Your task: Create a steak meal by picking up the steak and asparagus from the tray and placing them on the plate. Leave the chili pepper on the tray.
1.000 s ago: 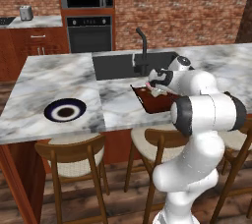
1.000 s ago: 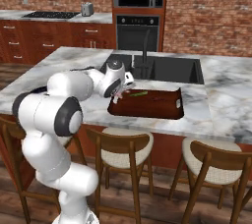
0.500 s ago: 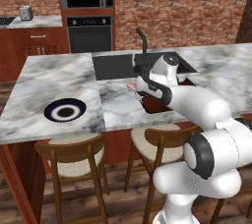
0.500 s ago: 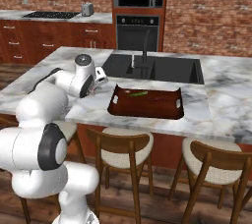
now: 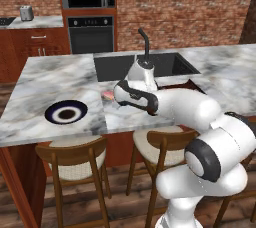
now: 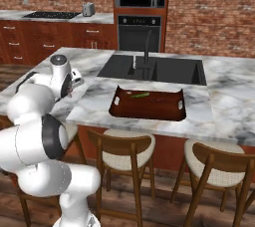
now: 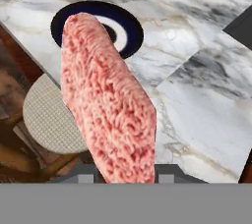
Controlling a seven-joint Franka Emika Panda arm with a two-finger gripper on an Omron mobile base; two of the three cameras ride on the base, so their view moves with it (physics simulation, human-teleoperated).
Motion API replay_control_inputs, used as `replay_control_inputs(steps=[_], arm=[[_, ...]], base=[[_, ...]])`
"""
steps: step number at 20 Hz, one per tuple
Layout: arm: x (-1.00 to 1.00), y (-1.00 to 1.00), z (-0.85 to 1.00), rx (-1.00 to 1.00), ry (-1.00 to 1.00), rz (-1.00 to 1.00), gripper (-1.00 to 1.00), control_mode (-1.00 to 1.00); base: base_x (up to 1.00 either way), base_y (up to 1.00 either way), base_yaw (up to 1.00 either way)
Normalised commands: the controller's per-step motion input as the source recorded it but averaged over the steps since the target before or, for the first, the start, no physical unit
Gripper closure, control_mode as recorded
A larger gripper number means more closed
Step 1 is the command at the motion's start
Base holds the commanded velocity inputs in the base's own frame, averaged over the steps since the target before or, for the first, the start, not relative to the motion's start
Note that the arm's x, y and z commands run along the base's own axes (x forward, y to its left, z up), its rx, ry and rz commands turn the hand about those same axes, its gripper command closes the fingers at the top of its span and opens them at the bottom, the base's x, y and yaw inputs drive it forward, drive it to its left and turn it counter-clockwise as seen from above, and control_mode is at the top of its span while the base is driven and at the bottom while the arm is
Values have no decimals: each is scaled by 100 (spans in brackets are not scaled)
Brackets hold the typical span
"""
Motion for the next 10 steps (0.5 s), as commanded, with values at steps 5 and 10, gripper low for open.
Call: replay_control_inputs(steps=[5, 10], arm=[[6, 100, -22, -2, 9, 8, 100, -100], [34, 80, -23, -7, 13, 1, 100, -100]], base=[[0, 0, 0], [0, 0, 0]])
